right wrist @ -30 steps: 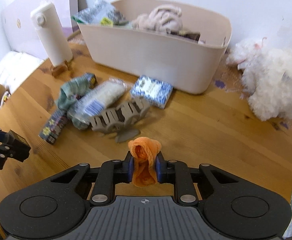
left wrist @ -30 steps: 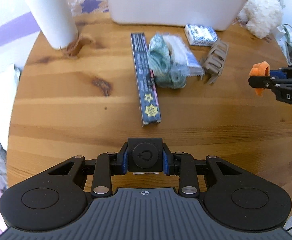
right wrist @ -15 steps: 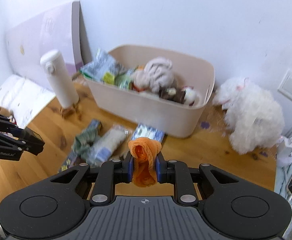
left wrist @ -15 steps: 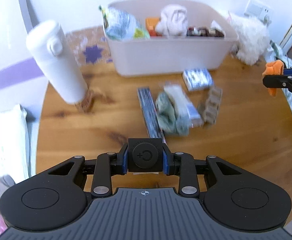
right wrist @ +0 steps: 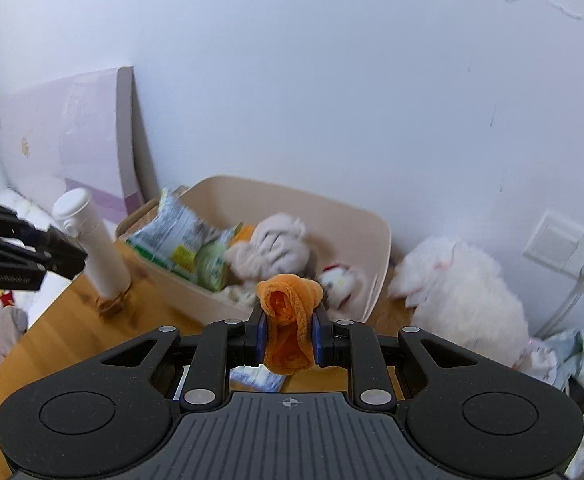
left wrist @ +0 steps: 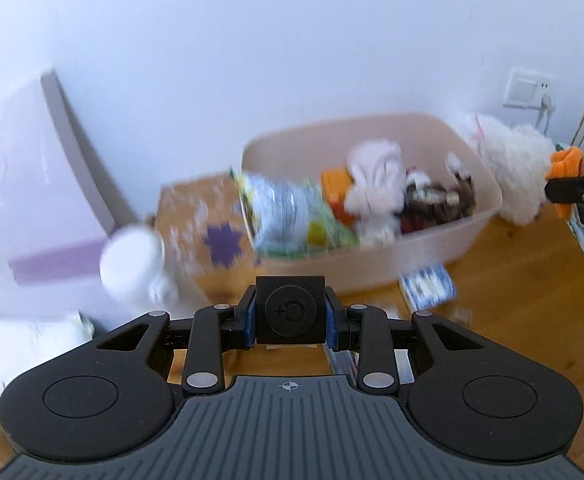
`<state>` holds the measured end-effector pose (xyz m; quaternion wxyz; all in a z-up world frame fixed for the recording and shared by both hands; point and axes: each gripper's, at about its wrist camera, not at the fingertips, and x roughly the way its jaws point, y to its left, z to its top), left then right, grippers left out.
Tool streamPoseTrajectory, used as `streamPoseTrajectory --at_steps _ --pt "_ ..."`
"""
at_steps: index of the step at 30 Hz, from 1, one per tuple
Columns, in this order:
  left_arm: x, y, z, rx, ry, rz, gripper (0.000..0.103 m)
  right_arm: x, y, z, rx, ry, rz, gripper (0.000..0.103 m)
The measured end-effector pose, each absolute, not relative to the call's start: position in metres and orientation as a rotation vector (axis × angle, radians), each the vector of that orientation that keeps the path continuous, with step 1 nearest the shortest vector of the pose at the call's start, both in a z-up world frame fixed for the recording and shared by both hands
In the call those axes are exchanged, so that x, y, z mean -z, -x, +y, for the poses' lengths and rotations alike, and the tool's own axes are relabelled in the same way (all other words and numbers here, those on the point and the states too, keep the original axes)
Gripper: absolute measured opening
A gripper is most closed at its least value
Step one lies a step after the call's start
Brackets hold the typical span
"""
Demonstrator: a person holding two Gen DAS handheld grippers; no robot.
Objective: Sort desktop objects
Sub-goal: 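Lift the black box and orange item and carry both over the basket, then open both tools to drop the black box and orange item into the basket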
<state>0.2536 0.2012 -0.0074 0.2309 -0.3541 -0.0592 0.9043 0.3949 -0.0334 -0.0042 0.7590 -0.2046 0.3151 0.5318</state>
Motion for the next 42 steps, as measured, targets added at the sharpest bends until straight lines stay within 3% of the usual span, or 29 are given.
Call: streamPoseTrajectory --at_steps 18,34,39,42 --pt "-0.008 -0.172 0.231 -2.540 0.919 -0.136 0.032 0.019 -0.425 0.035 -1.094 0.420 0.713 0.021" --pt "0.025 -0.126 0.288 -2.544 1.061 -0.065 0.034 0.088 -0.461 0.079 -0.938 0.319 0.913 0.025" --pt "0.026 -0.124 0.294 -2.541 1.052 -0.066 0.035 0.099 -0.461 0.079 -0.911 0.334 0.925 0.044" --pt "0.024 -0.125 0.294 -2.521 1.034 -0.084 0.047 0.096 -0.460 0.077 -0.931 0.324 0.908 0.064"
